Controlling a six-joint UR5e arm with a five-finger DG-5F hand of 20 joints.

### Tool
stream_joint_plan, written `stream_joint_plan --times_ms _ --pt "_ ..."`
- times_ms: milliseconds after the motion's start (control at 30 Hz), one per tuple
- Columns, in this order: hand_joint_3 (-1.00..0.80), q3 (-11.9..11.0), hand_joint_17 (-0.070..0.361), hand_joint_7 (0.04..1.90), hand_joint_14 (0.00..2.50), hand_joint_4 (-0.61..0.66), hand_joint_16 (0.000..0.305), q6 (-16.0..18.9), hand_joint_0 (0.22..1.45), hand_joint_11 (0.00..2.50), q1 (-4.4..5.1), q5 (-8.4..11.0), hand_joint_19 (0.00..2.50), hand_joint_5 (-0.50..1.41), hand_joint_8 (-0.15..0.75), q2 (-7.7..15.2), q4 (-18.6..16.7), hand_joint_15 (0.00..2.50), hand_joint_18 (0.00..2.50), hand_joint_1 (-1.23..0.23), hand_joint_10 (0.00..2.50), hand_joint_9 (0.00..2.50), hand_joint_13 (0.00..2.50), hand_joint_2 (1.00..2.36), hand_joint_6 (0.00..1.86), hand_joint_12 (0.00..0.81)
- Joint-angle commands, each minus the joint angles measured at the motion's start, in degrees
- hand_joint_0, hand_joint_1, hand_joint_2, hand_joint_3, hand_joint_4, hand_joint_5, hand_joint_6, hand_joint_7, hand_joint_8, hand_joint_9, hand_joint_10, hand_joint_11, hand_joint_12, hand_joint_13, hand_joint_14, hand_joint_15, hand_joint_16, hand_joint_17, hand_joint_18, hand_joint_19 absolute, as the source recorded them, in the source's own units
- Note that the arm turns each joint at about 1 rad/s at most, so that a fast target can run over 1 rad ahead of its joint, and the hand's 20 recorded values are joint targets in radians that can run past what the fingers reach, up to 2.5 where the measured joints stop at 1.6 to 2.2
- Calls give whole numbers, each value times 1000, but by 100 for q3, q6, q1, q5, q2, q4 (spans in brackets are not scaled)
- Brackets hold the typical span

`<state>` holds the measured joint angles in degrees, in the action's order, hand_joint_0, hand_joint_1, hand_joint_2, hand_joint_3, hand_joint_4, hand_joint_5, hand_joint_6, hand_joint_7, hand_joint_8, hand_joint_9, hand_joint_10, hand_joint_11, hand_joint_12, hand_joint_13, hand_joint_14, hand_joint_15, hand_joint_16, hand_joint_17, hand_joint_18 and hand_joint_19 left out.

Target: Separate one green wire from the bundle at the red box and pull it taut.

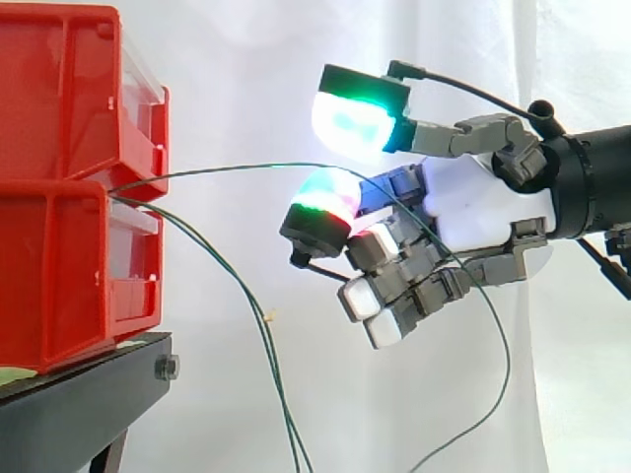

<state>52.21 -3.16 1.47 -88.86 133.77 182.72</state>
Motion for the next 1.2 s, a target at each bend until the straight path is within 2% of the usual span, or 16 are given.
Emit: stream_joint_plan --times_ms 0,67,133,233,300,433,667,767,833,933,1167 --pt "-297 0 109 1085 12 174 48 0 575 842 -6 1 382 -177 332 0 0 373 780 -484 17 978 788 1014 880 347" --pt "-216 0 110 1119 12 184 49 0 564 854 3 1 383 -178 335 0 0 375 781 -551 17 976 787 1016 884 353" --pt "-149 0 123 1079 11 202 54 0 567 852 -6 1 351 -176 356 0 0 361 826 -616 15 990 808 1015 904 378" --pt "-150 0 122 1063 11 196 54 0 569 866 3 1 353 -178 356 0 0 366 822 -626 14 980 803 1015 909 376" --pt "-161 0 121 1048 11 193 54 0 572 874 3 1 356 -180 356 0 0 363 818 -630 14 980 800 1015 912 374" --pt "-359 0 110 994 12 195 49 0 559 870 3 1 387 -189 329 0 0 377 782 -591 18 962 786 1011 907 353" --pt "-394 9 111 1041 12 196 49 0 547 868 3 9 387 -178 338 0 0 378 790 -539 16 991 791 1008 888 354" --pt "-352 9 109 1053 12 187 49 0 564 866 3 9 391 -176 334 0 9 373 784 -545 14 994 790 1011 887 351" --pt "-224 9 110 1116 12 192 49 0 565 878 3 9 383 -176 332 0 0 376 785 -592 17 977 790 1017 890 352" --pt "-167 18 116 1133 13 194 51 0 567 884 11 9 366 -176 345 0 0 373 808 -617 15 985 800 1017 896 364" --pt "-135 18 117 1074 11 159 52 0 578 897 3 9 358 -181 351 0 0 364 823 -652 14 988 806 1017 917 368"
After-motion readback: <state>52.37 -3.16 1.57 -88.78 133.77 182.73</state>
